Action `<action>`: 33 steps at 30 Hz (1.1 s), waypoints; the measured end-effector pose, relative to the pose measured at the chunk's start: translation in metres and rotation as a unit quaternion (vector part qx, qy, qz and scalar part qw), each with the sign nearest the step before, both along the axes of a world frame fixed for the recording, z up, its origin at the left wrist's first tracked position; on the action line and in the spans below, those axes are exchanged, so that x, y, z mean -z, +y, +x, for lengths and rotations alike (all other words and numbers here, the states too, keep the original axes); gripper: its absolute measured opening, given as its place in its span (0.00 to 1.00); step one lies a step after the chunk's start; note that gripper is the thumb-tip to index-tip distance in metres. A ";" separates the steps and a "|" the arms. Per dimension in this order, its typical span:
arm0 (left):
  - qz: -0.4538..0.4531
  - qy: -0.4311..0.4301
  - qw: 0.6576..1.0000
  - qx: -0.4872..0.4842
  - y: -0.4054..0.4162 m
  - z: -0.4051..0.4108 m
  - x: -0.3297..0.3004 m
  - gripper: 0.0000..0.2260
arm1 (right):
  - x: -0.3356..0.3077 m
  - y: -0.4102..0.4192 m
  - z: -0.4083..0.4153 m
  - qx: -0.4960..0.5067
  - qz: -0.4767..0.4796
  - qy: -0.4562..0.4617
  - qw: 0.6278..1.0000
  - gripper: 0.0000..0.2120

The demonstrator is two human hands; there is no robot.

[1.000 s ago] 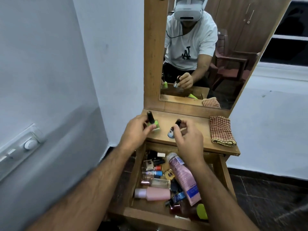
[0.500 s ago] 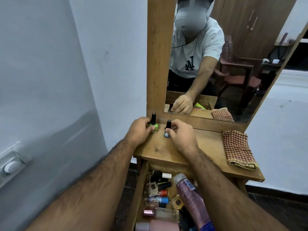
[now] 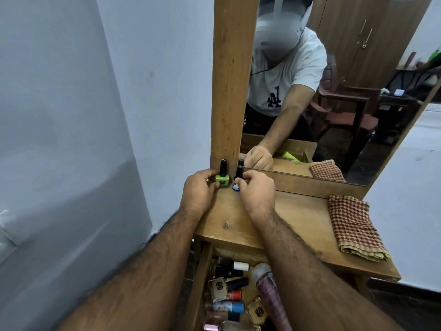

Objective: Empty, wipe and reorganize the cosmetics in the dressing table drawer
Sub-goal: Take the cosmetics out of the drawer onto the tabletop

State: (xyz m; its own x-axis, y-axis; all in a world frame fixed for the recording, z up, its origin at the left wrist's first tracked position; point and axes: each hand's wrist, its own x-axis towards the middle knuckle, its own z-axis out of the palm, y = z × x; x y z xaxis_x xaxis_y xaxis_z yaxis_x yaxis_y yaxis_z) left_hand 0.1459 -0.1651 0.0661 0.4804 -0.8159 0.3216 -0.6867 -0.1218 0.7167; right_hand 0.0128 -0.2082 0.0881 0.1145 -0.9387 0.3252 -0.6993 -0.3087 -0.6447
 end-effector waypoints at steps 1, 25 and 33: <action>-0.004 0.005 1.000 0.001 0.000 0.001 0.000 0.16 | 0.000 0.000 0.001 0.002 0.004 -0.002 1.000 0.14; -0.072 -0.024 0.997 -0.001 0.092 -0.047 -0.008 0.09 | -0.003 0.069 -0.054 -0.035 -0.125 -0.073 0.989 0.15; 0.008 -0.025 0.999 0.039 0.150 -0.082 0.013 0.08 | 0.029 0.133 -0.087 -0.047 -0.054 -0.069 0.995 0.07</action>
State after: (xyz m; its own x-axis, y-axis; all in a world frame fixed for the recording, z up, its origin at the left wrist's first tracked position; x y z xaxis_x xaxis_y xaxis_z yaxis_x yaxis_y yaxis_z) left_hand 0.0635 -0.0150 0.0530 0.3985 -0.8559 0.3296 -0.7290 -0.0775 0.6801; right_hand -0.0744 -0.0749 0.0587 0.1484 -0.8846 0.4420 -0.5716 -0.4415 -0.6916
